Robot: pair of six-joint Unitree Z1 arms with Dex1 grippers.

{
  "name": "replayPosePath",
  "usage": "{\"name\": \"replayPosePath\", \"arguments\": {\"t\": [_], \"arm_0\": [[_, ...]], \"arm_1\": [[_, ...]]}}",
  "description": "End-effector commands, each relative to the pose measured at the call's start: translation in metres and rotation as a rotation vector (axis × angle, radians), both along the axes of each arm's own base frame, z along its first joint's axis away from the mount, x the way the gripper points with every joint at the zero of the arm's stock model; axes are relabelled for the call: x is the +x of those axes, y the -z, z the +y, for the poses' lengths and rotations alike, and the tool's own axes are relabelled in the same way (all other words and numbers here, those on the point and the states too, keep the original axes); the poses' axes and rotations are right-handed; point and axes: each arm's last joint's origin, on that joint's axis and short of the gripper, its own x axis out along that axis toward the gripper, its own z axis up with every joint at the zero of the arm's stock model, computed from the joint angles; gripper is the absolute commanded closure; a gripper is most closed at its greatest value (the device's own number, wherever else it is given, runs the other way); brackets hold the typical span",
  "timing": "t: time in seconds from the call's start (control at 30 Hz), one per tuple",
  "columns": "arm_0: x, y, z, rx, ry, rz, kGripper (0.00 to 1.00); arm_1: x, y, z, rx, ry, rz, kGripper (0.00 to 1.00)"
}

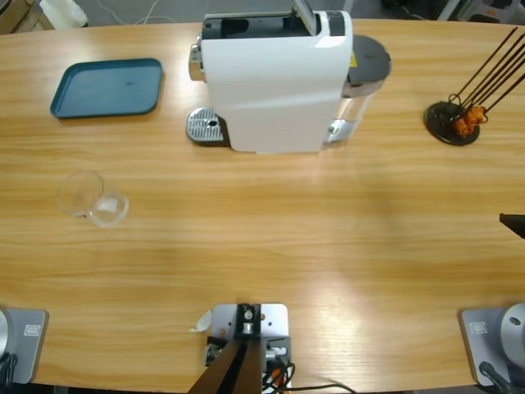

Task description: Pour coffee

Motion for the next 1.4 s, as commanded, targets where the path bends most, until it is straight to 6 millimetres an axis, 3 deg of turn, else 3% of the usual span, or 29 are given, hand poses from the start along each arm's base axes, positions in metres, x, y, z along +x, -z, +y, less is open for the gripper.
{"name": "replayPosePath", "arguments": {"t": [0.03, 0.07, 0.1, 0.13, 0.23, 0.33, 0.43, 0.47, 0.6, 0.73, 0.83, 1.0, 1.23, 1.37, 1.4], "arm_0": [[0.001, -0.015, -0.033, -0.184, 0.278, -0.134, 0.326], [-0.003, -0.019, -0.035, -0.195, 0.308, -0.178, 0.13], [-0.008, -0.022, -0.037, -0.187, 0.333, -0.232, 0.029], [-0.013, -0.023, -0.039, -0.167, 0.356, -0.287, 0.01], [-0.039, -0.009, -0.033, -0.01, 0.383, -0.475, 0.013], [-0.085, 0.016, -0.021, 0.224, 0.352, -0.557, 0.004], [-0.124, 0.046, -0.013, 0.507, 0.434, -0.615, 0.009], [-0.133, 0.055, -0.009, 0.559, 0.467, -0.618, 0.009], [-0.157, 0.075, 0.025, 0.604, 0.47, -0.58, 0.009], [-0.173, 0.08, 0.049, 0.589, 0.442, -0.553, 0.013], [-0.18, 0.087, 0.063, 0.603, 0.421, -0.538, 0.013], [-0.181, 0.095, 0.067, 0.614, 0.416, -0.513, 0.013], [-0.177, 0.1, 0.062, 0.629, 0.413, -0.489, 0.013], [-0.176, 0.102, 0.061, 0.631, 0.415, -0.484, 0.013], [-0.177, 0.101, 0.061, 0.629, 0.414, -0.485, 0.013]], "arm_1": [[-0.003, 0.012, -0.004, 0.01, 0.033, -0.004, 0.0], [-0.003, 0.011, -0.007, 0.019, 0.066, -0.009, 0.0], [-0.004, 0.01, -0.009, 0.031, 0.1, -0.012, 0.0], [-0.003, 0.01, -0.01, 0.038, 0.131, -0.01, 0.0], [0.008, 0.011, -0.008, 0.024, 0.274, 0.008, 0.0], [0.028, 0.016, -0.007, -0.026, 0.542, -0.049, 0.0], [0.056, 0.037, -0.004, -0.066, 0.717, 0.016, 0.066], [0.068, 0.047, -0.004, -0.075, 0.771, 0.051, 0.109], [0.108, 0.067, -0.002, -0.022, 0.894, 0.08, 0.119], [0.116, 0.09, -0.001, -0.005, 0.913, 0.005, 0.117], [0.136, 0.112, 0.004, -0.06, 0.93, 0.057, 0.232], [0.162, 0.139, 0.002, -0.127, 0.984, 0.137, 0.231], [0.168, 0.143, -0.02, -0.087, 1.07, 0.168, 0.23], [0.171, 0.144, -0.02, -0.072, 1.059, 0.178, 0.237], [0.172, 0.145, -0.02, -0.069, 1.055, 0.188, 0.283]]}}
